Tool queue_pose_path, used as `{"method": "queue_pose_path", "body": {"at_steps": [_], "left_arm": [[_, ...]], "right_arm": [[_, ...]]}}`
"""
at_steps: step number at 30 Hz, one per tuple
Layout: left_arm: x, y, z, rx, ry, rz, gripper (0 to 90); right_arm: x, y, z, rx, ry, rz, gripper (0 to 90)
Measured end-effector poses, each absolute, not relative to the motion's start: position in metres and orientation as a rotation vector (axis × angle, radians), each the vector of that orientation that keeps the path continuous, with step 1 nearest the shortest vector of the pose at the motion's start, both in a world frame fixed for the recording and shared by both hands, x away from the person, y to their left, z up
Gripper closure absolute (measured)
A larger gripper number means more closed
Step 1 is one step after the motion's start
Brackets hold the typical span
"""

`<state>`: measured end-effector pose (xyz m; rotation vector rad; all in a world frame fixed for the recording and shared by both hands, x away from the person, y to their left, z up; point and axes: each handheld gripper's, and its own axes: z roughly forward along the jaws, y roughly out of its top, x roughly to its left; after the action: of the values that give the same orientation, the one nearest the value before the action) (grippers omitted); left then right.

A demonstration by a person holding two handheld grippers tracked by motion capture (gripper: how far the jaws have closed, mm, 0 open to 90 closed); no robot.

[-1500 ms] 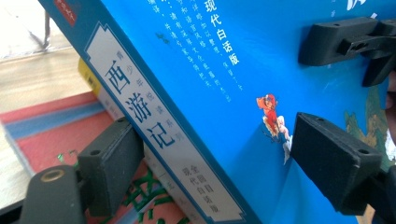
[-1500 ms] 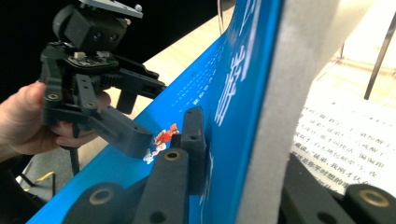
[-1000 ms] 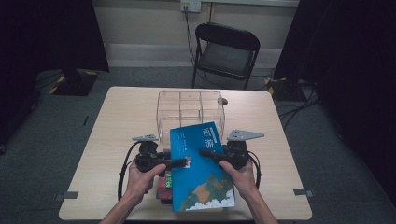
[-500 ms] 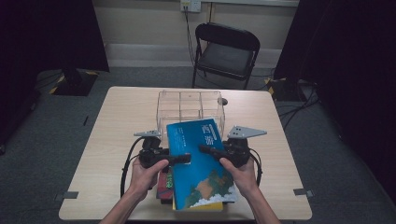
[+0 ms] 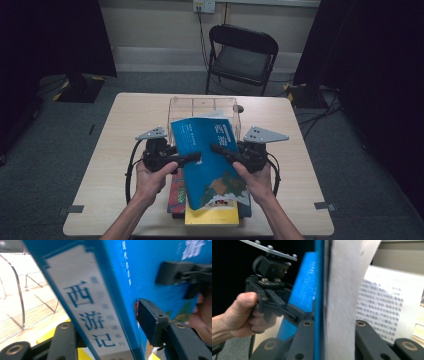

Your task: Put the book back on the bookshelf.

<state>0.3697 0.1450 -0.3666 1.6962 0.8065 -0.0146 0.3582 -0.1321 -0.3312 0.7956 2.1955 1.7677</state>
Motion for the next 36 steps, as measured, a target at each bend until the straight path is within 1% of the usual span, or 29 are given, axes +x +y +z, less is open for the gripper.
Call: {"method": "queue_pose_path", "body": {"at_steps": [4,9,11,12,19,22,28,31,36], "left_arm": [[0.366,0.142,-0.364,1.705,0.795,0.007,51.1],[0.365,0.136,-0.356,1.733,0.778,0.025,52.8],[0.366,0.135,-0.353,1.710,0.778,0.032,53.5],[0.366,0.134,-0.351,1.697,0.763,0.055,55.1],[0.368,0.135,-0.335,1.716,0.711,0.142,58.3],[0.360,0.137,-0.340,1.717,0.677,0.154,58.4],[0.341,0.129,-0.334,1.738,0.643,0.196,56.9],[0.338,0.126,-0.334,1.700,0.610,0.180,55.4],[0.337,0.118,-0.332,1.691,0.598,0.197,52.3]], "right_arm": [[0.358,-0.136,-0.330,0.810,2.232,1.734,81.1],[0.358,-0.136,-0.318,0.855,2.269,1.629,81.1],[0.358,-0.135,-0.316,0.854,2.256,1.637,81.5],[0.358,-0.136,-0.315,0.848,2.225,1.664,82.0],[0.356,-0.139,-0.315,0.775,2.120,1.750,81.5],[0.356,-0.141,-0.319,0.780,2.175,1.772,80.5],[0.344,-0.153,-0.323,0.796,2.219,1.804,75.8],[0.339,-0.161,-0.325,0.804,2.221,1.811,71.5],[0.328,-0.171,-0.327,0.807,2.212,1.759,70.0]]}}
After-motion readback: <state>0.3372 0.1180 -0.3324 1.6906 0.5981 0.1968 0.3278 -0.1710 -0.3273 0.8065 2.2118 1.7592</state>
